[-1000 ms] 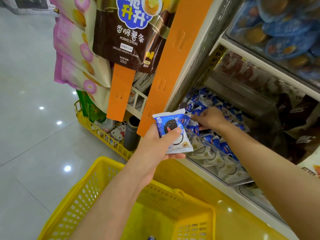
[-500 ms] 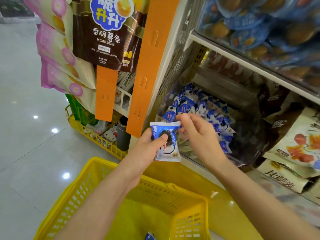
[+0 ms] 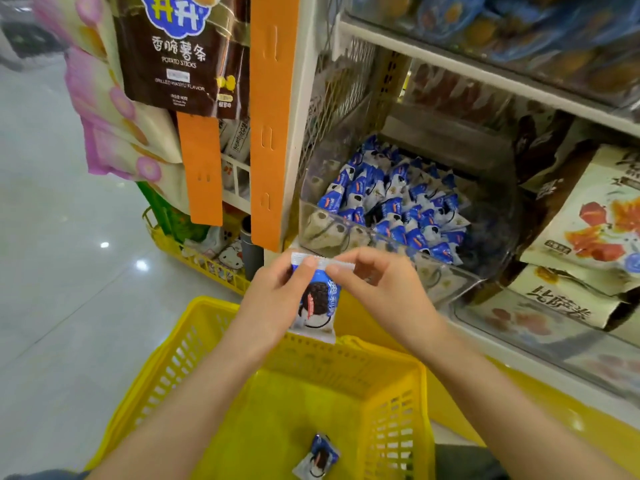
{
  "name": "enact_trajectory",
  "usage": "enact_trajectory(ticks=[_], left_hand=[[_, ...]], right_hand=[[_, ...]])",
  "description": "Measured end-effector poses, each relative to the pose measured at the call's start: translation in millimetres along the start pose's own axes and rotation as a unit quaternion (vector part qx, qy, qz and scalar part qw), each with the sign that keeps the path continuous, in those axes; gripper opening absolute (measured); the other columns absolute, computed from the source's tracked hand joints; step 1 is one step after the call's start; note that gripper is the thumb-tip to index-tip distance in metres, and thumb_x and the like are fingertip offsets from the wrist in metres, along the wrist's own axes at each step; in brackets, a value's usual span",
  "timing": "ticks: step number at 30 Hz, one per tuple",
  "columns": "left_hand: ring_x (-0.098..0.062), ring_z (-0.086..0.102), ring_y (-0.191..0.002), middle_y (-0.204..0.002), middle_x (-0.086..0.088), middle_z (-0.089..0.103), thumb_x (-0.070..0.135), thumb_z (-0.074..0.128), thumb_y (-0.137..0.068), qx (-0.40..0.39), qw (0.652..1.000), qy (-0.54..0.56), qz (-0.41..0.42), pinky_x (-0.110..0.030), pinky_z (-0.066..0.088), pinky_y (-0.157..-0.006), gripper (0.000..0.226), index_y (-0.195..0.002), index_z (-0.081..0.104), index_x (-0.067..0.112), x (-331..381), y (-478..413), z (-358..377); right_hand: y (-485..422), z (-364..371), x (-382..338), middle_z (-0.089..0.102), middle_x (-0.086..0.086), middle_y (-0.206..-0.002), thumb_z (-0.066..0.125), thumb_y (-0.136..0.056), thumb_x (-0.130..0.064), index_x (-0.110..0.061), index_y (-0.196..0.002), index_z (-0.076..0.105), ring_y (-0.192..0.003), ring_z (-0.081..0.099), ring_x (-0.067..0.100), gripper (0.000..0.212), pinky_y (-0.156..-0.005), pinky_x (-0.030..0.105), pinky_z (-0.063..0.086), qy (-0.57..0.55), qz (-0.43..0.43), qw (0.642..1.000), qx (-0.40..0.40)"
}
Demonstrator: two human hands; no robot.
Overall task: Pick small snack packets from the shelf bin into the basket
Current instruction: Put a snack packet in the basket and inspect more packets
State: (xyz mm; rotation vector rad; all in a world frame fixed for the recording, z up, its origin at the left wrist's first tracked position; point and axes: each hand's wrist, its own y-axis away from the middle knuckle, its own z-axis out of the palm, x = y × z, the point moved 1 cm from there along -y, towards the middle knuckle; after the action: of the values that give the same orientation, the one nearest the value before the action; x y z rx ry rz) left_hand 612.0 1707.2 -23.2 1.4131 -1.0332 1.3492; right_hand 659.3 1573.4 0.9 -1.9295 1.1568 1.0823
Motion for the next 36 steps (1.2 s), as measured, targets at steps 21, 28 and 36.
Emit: enact_trajectory(ticks=[21,28,36], left_hand=[[-0.008,0.070,-0.074,-0.085,0.004,0.074,0.017,0.071,-0.077,0.011,0.999,0.020,-0.042,-0.020,0.055,-0.059,0.020,-0.094,0.064,0.025,-9.7,6.6,-1.6],[-0.008,0.066,-0.075,-0.090,0.004,0.071,0.017,0.065,-0.083,-0.063,0.990,-0.123,0.021,-0.023,0.055,-0.061,0.019,-0.099,0.063,0.027,-12.9,16.6,0.9],[-0.017,0.067,-0.069,-0.073,-0.001,0.068,0.017,0.050,-0.093,0.014,0.992,-0.121,0.024,-0.032,0.056,-0.065,0.016,-0.079,0.057,0.015,-9.8,18.2,-1.2]], right_hand=[[21.2,-13.5,14.9,0.068,0.009,-0.088,0.059,-0.088,-0.010,-0.006,-0.103,0.058,-0.071,0.062,0.009,0.015,-0.064,0.019,0.055,-0.240,0.252,0.937,-0.028],[28.6,-8.8,24.4,0.068,-0.003,-0.093,0.068,-0.082,-0.024,-0.023,-0.099,0.064,-0.078,0.064,0.005,0.018,-0.065,0.015,0.050,-0.078,0.170,0.978,-0.096],[31.6,-5.9,29.0,0.066,-0.004,-0.101,0.062,-0.084,-0.029,-0.023,-0.100,0.057,-0.090,0.063,0.008,0.018,-0.076,0.020,0.052,-0.034,0.128,0.986,-0.100]])
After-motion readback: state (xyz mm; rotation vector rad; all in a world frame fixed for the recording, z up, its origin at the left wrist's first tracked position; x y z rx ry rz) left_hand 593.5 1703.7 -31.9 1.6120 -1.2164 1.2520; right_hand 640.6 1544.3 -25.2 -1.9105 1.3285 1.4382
